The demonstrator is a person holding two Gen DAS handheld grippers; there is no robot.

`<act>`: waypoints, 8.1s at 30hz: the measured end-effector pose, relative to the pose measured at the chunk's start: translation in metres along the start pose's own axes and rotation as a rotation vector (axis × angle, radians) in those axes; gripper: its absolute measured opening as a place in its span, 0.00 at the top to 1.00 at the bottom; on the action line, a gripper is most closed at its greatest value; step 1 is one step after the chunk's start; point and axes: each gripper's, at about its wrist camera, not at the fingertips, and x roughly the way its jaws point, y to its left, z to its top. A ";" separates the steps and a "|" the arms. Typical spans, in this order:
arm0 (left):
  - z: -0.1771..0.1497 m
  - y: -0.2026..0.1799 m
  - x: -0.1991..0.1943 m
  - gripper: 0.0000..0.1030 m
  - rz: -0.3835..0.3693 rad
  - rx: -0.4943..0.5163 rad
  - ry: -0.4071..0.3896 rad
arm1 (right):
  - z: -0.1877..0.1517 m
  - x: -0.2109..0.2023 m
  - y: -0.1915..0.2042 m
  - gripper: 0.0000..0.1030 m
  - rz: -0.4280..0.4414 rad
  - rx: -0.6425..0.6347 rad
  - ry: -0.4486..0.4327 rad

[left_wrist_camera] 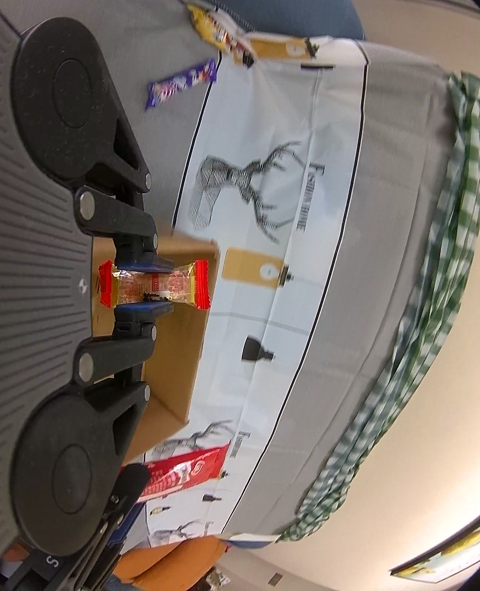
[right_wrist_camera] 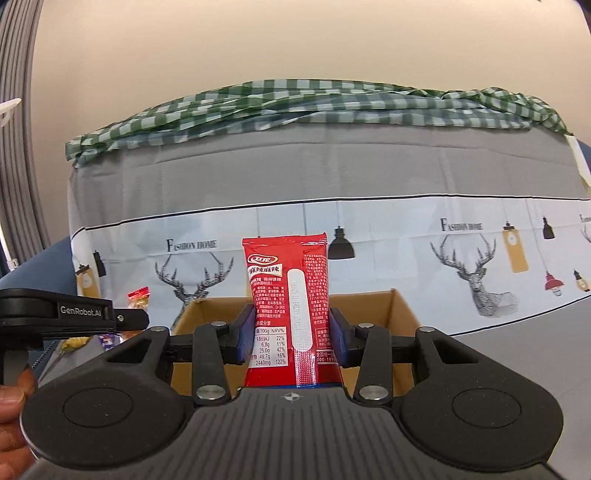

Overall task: Organize snacks
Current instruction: 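Carry the wafer pack and candy over the open box with both tools, then open both tools to drop the wafer pack and candy into the box, then move both tools back to the remaining snacks on the sofa, then grasp the purple candy bar with the right tool while the left tool grasps the yellow snack bag, then lift the purple candy bar and yellow snack bag off the sofa with both tools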

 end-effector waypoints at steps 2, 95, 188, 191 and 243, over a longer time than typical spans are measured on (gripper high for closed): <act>-0.003 -0.008 0.005 0.84 -0.027 0.009 0.017 | -0.001 -0.001 -0.003 0.58 -0.008 -0.004 -0.003; -0.004 -0.012 0.003 0.67 -0.074 0.006 0.007 | -0.012 0.011 -0.006 0.35 -0.055 -0.033 0.037; 0.033 0.254 0.016 0.80 0.433 -0.263 0.019 | -0.114 0.129 0.236 0.81 0.169 -0.132 0.520; 0.030 0.253 0.029 0.70 0.480 -0.192 0.038 | -0.118 0.137 0.235 0.71 0.159 -0.105 0.563; -0.062 0.246 -0.035 0.84 0.318 -0.358 0.432 | -0.117 0.106 0.220 0.83 0.274 -0.099 0.577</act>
